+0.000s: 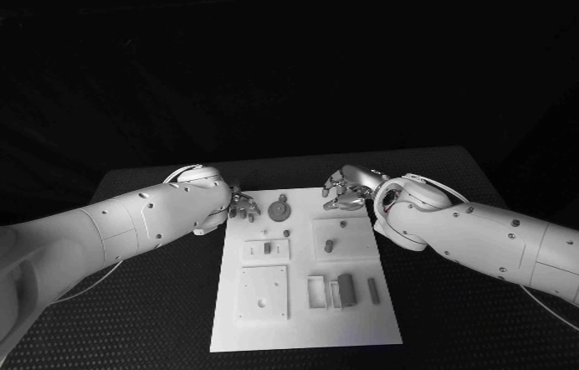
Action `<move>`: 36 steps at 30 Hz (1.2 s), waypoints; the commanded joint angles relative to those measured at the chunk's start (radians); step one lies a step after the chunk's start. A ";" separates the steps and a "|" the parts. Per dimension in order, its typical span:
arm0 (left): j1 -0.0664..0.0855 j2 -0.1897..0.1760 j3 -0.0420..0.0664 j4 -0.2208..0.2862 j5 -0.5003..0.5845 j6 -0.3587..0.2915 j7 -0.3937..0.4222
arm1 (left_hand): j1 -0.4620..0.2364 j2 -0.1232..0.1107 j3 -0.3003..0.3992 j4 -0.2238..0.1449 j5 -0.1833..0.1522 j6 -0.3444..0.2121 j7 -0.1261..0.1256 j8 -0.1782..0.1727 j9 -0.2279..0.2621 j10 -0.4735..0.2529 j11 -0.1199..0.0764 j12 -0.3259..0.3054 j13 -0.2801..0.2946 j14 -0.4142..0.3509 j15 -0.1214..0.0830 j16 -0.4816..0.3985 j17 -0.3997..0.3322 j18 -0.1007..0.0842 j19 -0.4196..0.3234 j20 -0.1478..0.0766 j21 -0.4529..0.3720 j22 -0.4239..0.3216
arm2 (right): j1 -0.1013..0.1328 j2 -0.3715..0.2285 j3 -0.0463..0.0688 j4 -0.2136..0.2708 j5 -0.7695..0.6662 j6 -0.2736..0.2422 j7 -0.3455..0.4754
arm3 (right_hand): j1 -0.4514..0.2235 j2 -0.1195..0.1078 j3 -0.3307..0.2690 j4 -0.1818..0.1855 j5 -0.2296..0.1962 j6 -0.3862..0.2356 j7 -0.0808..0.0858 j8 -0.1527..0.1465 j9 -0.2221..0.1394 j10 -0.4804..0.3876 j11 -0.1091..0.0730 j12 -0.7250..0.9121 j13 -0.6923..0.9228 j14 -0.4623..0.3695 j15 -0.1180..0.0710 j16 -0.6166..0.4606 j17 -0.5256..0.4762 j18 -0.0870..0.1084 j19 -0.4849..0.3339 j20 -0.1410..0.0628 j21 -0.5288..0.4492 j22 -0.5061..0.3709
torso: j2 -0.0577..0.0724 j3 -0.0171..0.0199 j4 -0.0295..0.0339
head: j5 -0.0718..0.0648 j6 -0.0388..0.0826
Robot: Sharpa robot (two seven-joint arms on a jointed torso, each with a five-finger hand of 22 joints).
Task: Assemble the parts on the task board
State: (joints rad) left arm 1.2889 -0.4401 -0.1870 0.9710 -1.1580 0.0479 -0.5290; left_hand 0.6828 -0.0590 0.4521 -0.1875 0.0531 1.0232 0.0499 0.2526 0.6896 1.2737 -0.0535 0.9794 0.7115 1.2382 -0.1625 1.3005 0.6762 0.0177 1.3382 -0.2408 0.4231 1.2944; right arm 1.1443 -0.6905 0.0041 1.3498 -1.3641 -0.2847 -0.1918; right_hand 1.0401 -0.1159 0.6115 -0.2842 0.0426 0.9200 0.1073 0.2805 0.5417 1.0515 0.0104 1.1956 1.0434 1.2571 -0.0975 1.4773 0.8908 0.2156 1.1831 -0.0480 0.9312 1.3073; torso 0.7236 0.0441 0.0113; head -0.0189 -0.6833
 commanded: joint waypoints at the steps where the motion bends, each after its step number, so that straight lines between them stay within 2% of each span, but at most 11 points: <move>1: 0.000 0.002 0.000 -0.002 -0.008 0.007 0.011 | 0.001 0.013 0.000 -0.008 -0.003 0.000 0.010 0.007 -0.002 0.002 -0.002 0.007 0.001 0.005 0.000 0.005 -0.002 0.014 0.005 -0.006 -0.002 0.002 | 0.000 0.001 0.000 0.000 -0.008 0.009 0.002 | -0.009 -0.003 0.006 0.001 0.006 0.016 0.014 -0.006 -0.001 -0.008 -0.001 0.006 -0.001 -0.008 -0.002 -0.005 -0.001 0.046 0.001 -0.003 -0.004 0.011 | -0.001 0.0005 0.0003 | -0.001 0.001; 13: 0.000 0.001 0.000 -0.004 -0.009 0.020 0.004 | 0.047 0.074 0.000 -0.061 -0.003 0.009 0.008 0.016 -0.004 0.001 -0.002 0.009 0.000 0.003 0.000 0.008 -0.005 0.010 0.005 -0.005 -0.004 0.011 | 0.000 0.000 0.000 0.000 -0.008 0.014 -0.001 | -0.008 -0.003 0.006 0.000 0.006 0.016 0.014 -0.006 0.000 -0.009 -0.001 0.006 -0.002 -0.008 -0.002 -0.005 -0.001 0.046 0.001 -0.004 -0.005 0.011 | -0.001 0.0002 0.0013 | -0.004 0.001; 14: -0.001 0.001 0.000 -0.004 -0.009 0.021 0.004 | 0.059 0.059 0.023 -0.052 -0.003 0.010 0.007 0.018 -0.004 0.002 -0.002 0.009 -0.001 0.003 -0.001 0.008 -0.007 0.010 0.007 -0.005 -0.005 0.010 | 0.000 0.001 0.000 -0.001 -0.008 0.014 0.000 | -0.008 -0.003 0.006 0.000 0.006 0.016 0.014 -0.006 0.000 -0.009 -0.001 0.006 -0.002 -0.008 -0.002 -0.005 -0.001 0.046 0.001 -0.004 -0.005 0.011 | -0.001 0.0001 0.0010 | -0.004 0.001; 19: -0.001 0.000 0.000 -0.003 -0.009 0.021 0.006 | 0.066 0.045 0.045 -0.038 -0.005 0.010 0.009 0.019 -0.005 0.005 -0.002 0.009 -0.002 0.005 0.000 0.010 -0.008 0.008 0.011 -0.004 -0.006 0.012 | 0.000 0.000 0.000 0.001 -0.008 0.015 -0.001 | -0.008 -0.004 0.006 0.000 0.006 0.016 0.014 -0.006 0.000 -0.009 -0.001 0.007 -0.002 -0.008 -0.002 -0.005 -0.001 0.046 0.001 -0.004 -0.005 0.011 | -0.001 0.0003 0.0017 | -0.004 -0.001; 33: -0.002 -0.004 0.000 0.003 -0.005 0.017 0.011 | 0.082 0.045 0.061 -0.040 -0.005 0.011 0.009 0.023 -0.005 0.009 -0.002 0.010 -0.003 0.008 0.000 0.012 -0.010 0.007 0.015 -0.005 -0.006 0.016 | 0.000 -0.001 0.001 0.001 -0.008 0.016 -0.001 | -0.009 -0.004 0.006 0.000 0.006 0.015 0.015 -0.007 0.000 -0.009 -0.001 0.007 -0.003 -0.008 -0.002 -0.005 -0.001 0.046 0.001 -0.003 -0.005 0.012 | -0.001 0.0004 0.0009 | -0.002 -0.002; 36: -0.002 -0.006 0.000 0.004 -0.003 0.019 0.011 | 0.080 0.036 0.059 -0.040 -0.005 0.011 0.009 0.024 -0.005 0.010 -0.002 0.011 -0.003 0.009 0.001 0.013 -0.010 0.006 0.016 -0.004 -0.006 0.017 | 0.000 -0.001 0.001 0.000 -0.008 0.015 -0.001 | -0.009 -0.004 0.006 0.000 0.006 0.015 0.015 -0.007 0.000 -0.009 -0.001 0.007 -0.003 -0.008 -0.002 -0.005 -0.001 0.046 0.001 -0.003 -0.005 0.012 | -0.001 0.0002 0.0008 | -0.002 -0.002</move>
State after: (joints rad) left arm 1.2875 -0.4459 -0.1869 0.9714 -1.1614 0.0538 -0.5278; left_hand 0.7606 -0.0183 0.5080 -0.2304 0.0531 1.0307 0.0566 0.2721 0.6857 1.2775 -0.0573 0.9873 0.7103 1.2379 -0.1619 1.3082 0.6671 0.0160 1.3476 -0.2429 0.4231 1.3081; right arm 1.1443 -0.6915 0.0043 1.3496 -1.3642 -0.2805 -0.1937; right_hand 1.0401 -0.1159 0.6115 -0.2842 0.0426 0.9218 0.1066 0.2805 0.5417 1.0456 0.0090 1.1996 1.0414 1.2535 -0.1011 1.4774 0.8909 0.2158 1.1809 -0.0459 0.9311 1.3073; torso 0.7223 0.0444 0.0125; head -0.0212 -0.6849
